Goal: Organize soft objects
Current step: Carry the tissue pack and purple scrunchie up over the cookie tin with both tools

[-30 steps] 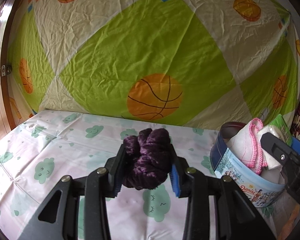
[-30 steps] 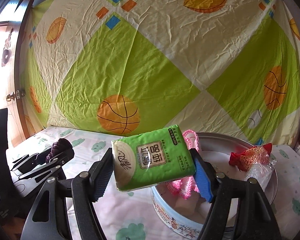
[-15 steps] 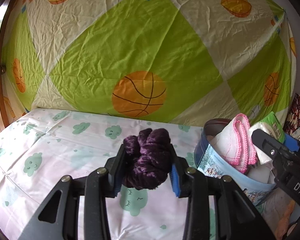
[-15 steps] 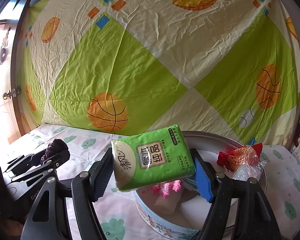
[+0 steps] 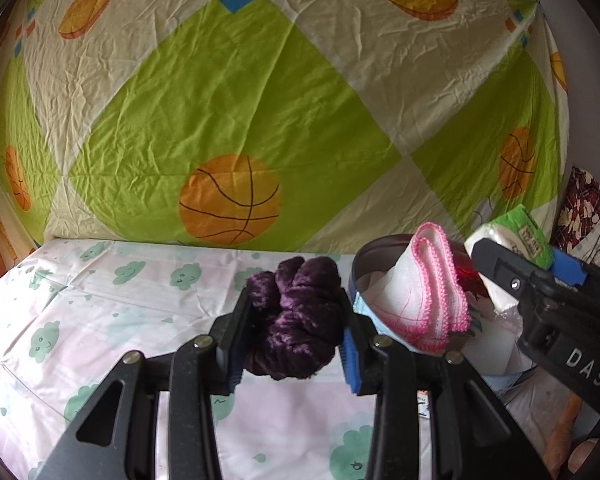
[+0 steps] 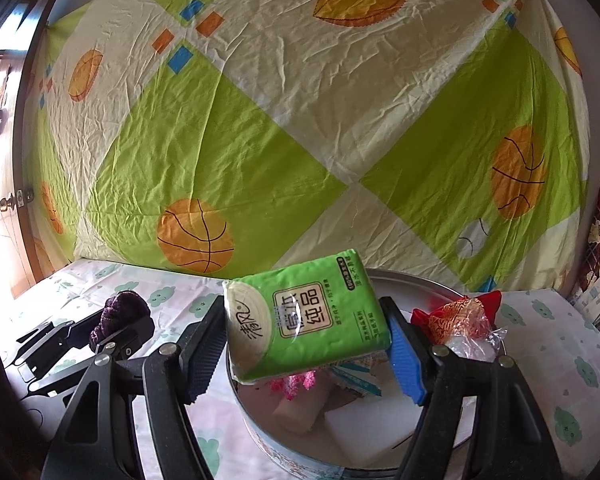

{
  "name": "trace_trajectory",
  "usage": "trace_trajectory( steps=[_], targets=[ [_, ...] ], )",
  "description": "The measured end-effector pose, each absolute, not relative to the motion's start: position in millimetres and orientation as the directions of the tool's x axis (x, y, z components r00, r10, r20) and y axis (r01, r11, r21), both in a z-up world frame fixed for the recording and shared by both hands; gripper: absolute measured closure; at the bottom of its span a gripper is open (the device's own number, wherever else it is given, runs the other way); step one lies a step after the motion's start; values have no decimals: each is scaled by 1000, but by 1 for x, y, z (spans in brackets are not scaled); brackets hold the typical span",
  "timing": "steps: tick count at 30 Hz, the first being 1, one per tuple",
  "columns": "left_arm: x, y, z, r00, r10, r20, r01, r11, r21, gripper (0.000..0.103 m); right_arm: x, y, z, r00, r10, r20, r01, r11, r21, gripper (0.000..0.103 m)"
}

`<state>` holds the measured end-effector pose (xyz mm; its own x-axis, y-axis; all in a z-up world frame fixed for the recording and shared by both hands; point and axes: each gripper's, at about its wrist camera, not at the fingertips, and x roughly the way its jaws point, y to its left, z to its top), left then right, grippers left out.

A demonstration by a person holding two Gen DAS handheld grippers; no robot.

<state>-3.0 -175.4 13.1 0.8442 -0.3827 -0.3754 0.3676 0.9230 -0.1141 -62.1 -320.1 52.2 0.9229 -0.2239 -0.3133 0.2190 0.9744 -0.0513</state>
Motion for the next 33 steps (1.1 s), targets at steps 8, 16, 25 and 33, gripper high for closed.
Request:
trace_trajectory(
  steps=[8, 16, 25, 33],
  targets=[
    [-7, -195, 23, 842, -404, -359, 395, 913, -102, 66, -68, -337, 58, 922, -248, -296, 248, 968, -38, 28],
    [-8, -214, 30, 836, -428, -344, 420, 902, -102, 66, -72, -355, 61, 916, -292, -276, 286, 956, -62, 28],
    [-9, -237, 35, 818, -465, -339, 457, 883, -109, 66, -76, -377, 64, 904, -333, -268, 328, 943, -64, 28],
    [-10, -256, 39, 803, -497, -329, 490, 865, -112, 66, -79, -400, 66, 885, -384, -261, 382, 922, -63, 28]
  ],
)
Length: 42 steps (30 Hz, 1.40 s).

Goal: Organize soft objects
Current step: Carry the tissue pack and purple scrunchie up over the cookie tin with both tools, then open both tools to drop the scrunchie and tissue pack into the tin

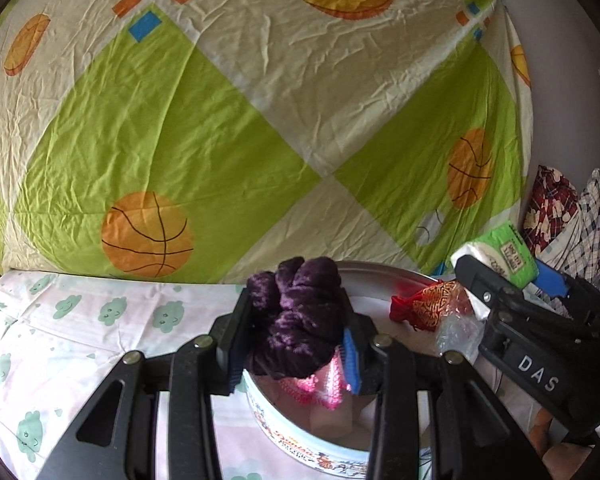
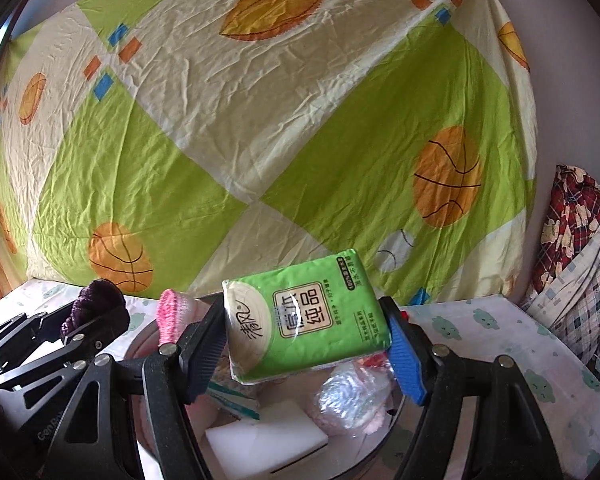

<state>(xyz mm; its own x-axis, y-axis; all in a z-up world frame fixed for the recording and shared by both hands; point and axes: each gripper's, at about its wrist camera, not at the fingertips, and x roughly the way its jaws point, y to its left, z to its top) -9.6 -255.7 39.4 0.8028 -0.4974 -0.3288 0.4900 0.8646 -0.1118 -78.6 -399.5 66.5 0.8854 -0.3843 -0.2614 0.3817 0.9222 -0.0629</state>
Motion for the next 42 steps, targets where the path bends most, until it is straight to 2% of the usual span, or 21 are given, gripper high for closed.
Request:
trace_trajectory(
  steps=[29, 36, 42],
  targets=[
    [-2, -320, 32, 754, -550, -359, 553, 827, -106, 66, -71, -450, 62, 791, -570, -223, 546, 822, -163, 28],
    [0, -333, 28, 744, -554, -373, 564, 820, -94, 66, -63, -462, 57, 774, -581, -251, 561, 814, -151, 28],
    [7, -339, 25, 738, -550, -390, 564, 821, -90, 66, -54, -478, 48, 765, -561, -316, 562, 821, -97, 28]
  ],
)
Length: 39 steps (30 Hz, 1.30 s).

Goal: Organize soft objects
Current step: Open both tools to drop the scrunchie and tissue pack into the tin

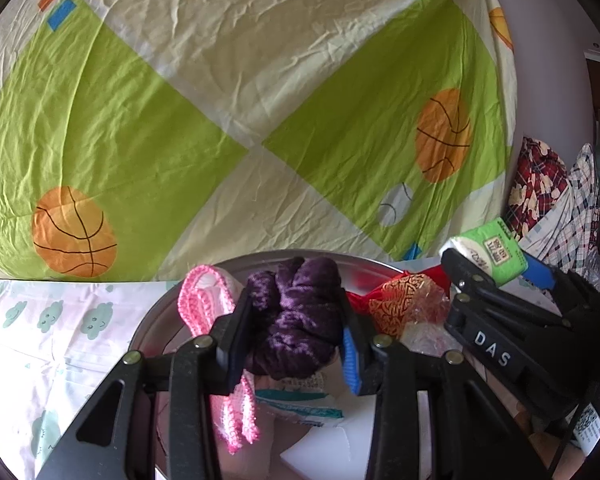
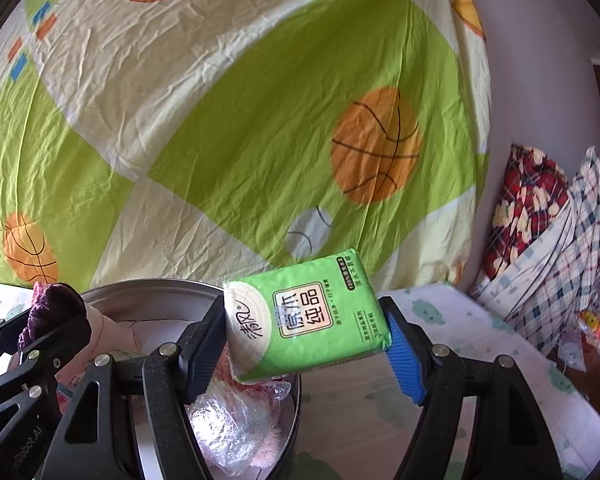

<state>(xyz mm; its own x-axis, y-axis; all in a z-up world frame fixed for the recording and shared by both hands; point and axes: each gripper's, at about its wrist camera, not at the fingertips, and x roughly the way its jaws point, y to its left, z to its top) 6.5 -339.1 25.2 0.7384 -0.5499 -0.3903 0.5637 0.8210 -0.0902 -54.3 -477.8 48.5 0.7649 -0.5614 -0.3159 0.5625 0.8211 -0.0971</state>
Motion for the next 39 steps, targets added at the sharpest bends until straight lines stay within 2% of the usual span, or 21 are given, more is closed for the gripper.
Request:
trace_trajectory(
  steps=[8, 23, 28, 39],
  targets=[
    [13, -342, 20, 738, -534, -412, 550, 830, -90, 66, -42, -490, 32, 764, -493, -417, 534, 845, -21, 28],
    [18, -335, 21, 742, -524, -419, 534, 839, -104, 66, -33, -476, 29, 790, -431, -437, 478, 879, -4, 28],
    [20, -332, 21, 745, -516, -422, 523, 845, -111, 66, -26, -461, 30, 781, -463, -418, 479, 875, -74, 28],
    [28, -322, 22, 767, -485, -420, 481, 868, -123, 66, -24, -450, 43, 774, -469, -425, 493, 868, -59, 28]
  ],
)
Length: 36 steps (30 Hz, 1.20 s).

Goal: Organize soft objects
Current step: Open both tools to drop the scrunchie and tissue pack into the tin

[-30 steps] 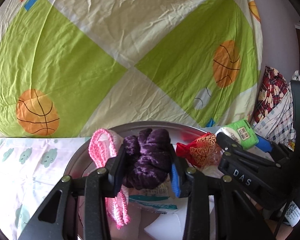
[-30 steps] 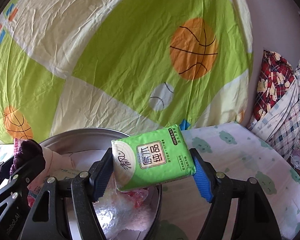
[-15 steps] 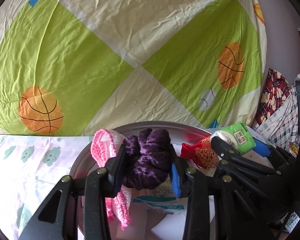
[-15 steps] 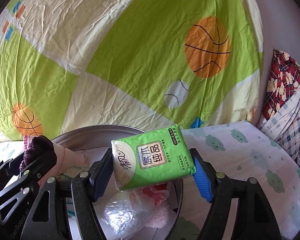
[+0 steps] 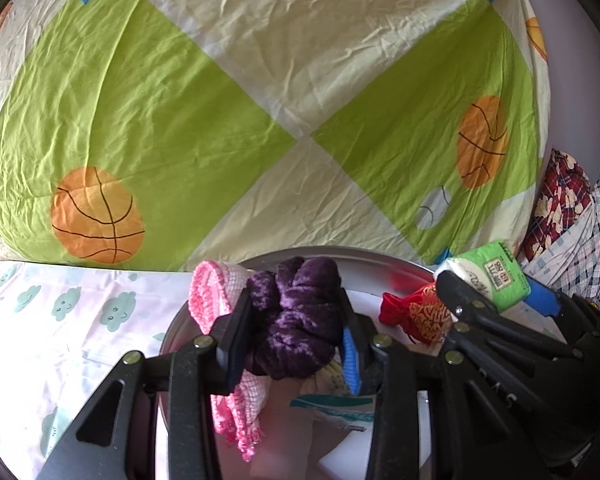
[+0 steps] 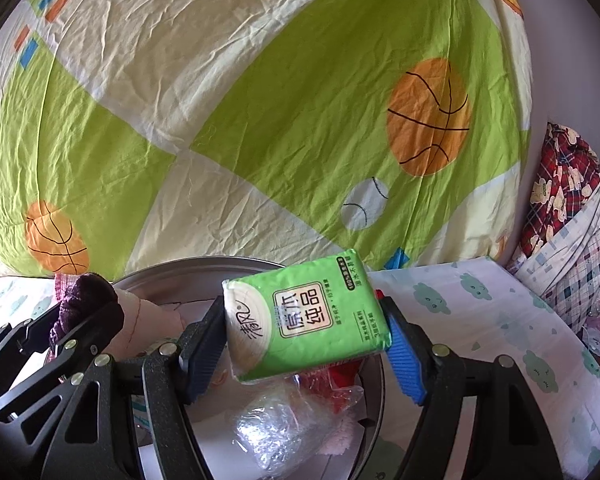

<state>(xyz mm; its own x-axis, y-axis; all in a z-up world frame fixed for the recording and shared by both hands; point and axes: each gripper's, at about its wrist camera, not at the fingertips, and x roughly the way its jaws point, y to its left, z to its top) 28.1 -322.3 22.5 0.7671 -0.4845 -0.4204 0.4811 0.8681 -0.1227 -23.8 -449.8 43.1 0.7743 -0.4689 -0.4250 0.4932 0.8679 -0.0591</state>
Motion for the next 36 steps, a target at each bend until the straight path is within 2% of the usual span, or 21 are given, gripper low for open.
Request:
trace_trajectory(
  steps=[4, 8, 20, 32, 35, 36],
  targets=[
    [32, -320, 21, 772, -470, -429, 465, 877, -124, 66, -19, -451, 43, 762, -463, -452, 507, 862, -27, 28],
    [31, -324, 19, 776, -457, -436, 463, 881, -99, 66, -15, -450, 36, 753, -470, -460, 499, 864, -66, 28],
    [29, -329, 19, 778, -433, -456, 461, 886, -54, 66, -18, -449, 38, 752, -484, -448, 497, 862, -96, 28],
    [35, -334, 11, 777, -348, -525, 419, 908, 18, 66, -15, -454, 37, 768, -405, -497, 446, 894, -39, 28],
    [32, -334, 12, 767, -367, -527, 443, 897, 20, 48, -12, -455, 36, 799, -300, -520, 369, 929, 30, 27],
    [31, -334, 12, 768, -367, -524, 442, 897, 19, 33, -10, -454, 35, 803, -265, -533, 337, 941, 40, 26]
  ],
)
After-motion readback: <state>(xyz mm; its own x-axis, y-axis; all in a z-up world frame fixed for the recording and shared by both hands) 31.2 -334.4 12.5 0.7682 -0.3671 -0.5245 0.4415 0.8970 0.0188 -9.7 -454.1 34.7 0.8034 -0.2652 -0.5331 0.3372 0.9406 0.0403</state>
